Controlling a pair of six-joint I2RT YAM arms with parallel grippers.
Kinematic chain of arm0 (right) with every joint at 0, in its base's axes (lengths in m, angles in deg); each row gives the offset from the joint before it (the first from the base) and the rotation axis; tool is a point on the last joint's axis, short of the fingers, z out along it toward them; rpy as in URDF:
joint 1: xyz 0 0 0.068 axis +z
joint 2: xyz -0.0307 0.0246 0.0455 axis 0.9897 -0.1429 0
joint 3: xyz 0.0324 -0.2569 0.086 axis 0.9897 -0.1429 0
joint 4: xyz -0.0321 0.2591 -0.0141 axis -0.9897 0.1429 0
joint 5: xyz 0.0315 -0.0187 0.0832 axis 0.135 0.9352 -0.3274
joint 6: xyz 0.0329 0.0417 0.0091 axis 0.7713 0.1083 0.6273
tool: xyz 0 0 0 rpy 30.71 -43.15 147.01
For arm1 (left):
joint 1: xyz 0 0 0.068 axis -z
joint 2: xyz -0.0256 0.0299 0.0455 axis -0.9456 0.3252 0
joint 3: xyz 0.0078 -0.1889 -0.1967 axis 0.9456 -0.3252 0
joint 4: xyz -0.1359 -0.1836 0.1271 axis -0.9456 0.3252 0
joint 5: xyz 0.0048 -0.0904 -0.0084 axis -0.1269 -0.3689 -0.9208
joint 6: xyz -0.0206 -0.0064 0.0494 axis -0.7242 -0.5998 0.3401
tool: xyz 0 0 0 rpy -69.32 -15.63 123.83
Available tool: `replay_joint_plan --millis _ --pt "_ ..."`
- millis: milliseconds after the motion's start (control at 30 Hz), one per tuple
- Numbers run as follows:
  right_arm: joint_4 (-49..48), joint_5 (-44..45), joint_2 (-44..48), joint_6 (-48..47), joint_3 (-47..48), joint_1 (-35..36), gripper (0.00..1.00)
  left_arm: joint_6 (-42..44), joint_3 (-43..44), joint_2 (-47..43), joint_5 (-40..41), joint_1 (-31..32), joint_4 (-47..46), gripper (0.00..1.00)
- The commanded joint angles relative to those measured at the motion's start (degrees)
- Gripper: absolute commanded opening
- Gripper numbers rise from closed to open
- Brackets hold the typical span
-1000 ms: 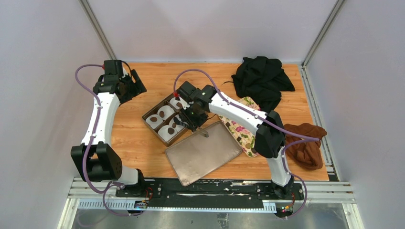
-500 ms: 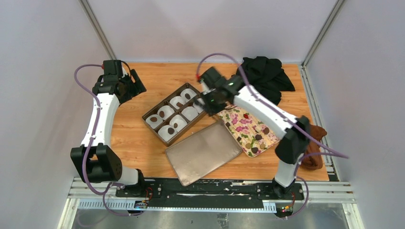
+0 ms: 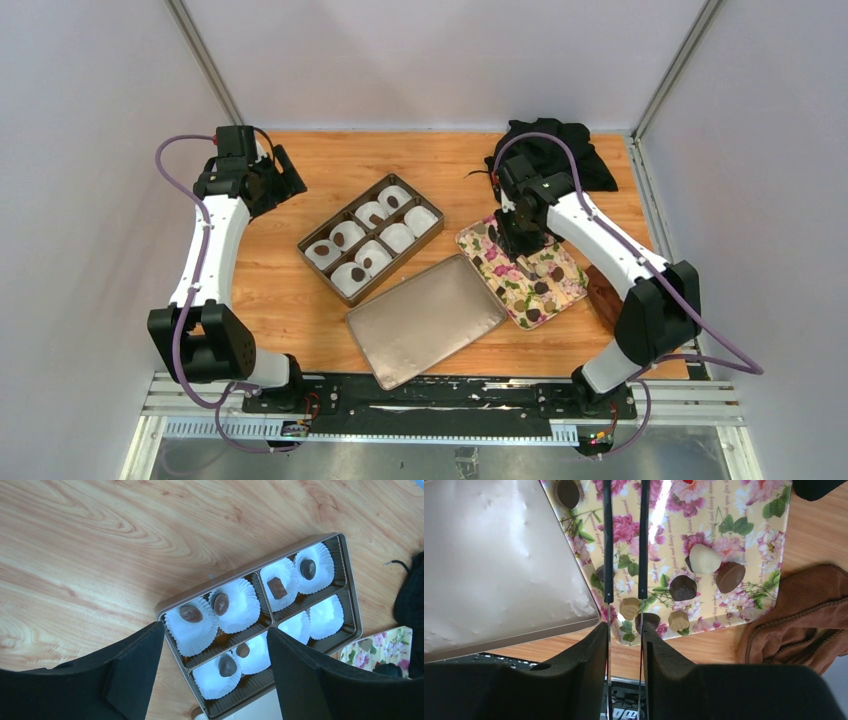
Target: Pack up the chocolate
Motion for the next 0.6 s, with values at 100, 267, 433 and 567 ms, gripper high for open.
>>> replay_joint_plan --millis 100,267,433,567 --pt "-3.64 0.43 -4.34 -2.51 -0.86 -0.12 0.36 -0.16 0.05 -0.14 -0.67 -0.45 -0.19 0.8" --pt "-5.42 1.47 -7.35 -3.98 -0.22 1.03 0.38 -0.15 0.07 -0.24 -0.4 -0.46 -0.12 0.8" --pt "-5.87 2.83 -9.51 -4.72 0.54 1.78 0.39 -0.15 0.39 -0.15 0.19 -0.46 -0.12 0.8" --pt "-6.04 3.15 -10.4 -5.1 1.42 1.87 0.41 -0.15 0.57 -0.01 0.47 -0.45 -0.08 0.8"
